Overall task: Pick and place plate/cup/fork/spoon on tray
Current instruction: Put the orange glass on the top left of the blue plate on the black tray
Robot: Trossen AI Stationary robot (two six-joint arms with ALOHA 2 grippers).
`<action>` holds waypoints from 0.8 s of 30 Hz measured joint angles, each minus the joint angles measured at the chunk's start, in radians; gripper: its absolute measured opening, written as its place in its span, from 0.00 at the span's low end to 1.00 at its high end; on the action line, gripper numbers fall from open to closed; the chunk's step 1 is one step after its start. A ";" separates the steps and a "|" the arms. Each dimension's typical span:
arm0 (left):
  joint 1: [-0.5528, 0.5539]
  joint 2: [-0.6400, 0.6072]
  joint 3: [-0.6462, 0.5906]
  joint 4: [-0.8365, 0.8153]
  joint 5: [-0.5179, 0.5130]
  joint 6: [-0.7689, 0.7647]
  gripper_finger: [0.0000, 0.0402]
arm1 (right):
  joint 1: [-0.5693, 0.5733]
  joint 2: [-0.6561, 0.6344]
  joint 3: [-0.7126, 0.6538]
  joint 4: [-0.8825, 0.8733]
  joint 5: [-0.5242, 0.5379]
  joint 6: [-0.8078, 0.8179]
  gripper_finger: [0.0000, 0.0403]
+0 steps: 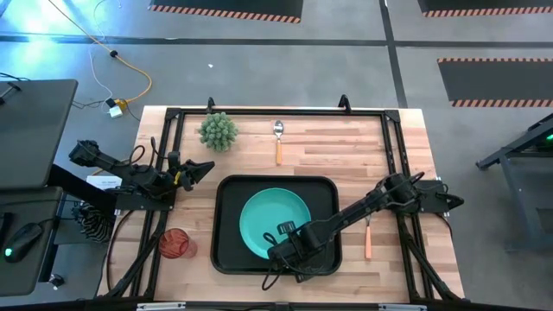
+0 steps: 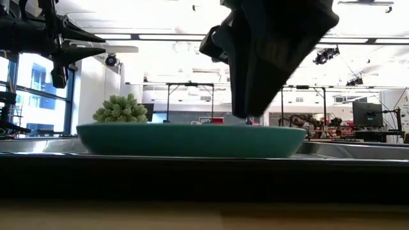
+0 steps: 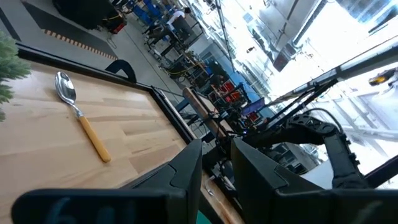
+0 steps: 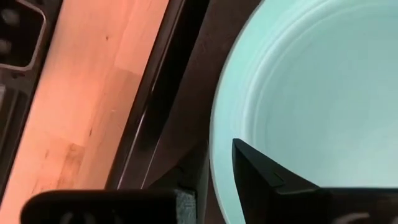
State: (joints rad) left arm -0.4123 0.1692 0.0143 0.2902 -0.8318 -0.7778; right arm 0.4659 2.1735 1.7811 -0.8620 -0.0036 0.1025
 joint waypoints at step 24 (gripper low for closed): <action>-0.001 0.081 0.602 -0.736 0.188 0.292 0.19 | -0.146 -0.004 0.336 -0.217 0.337 0.126 0.16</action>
State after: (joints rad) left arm -0.4129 0.2503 0.6167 -0.4454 -0.6441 -0.4856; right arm 0.3198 2.1696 2.1173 -1.0786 0.3335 0.2286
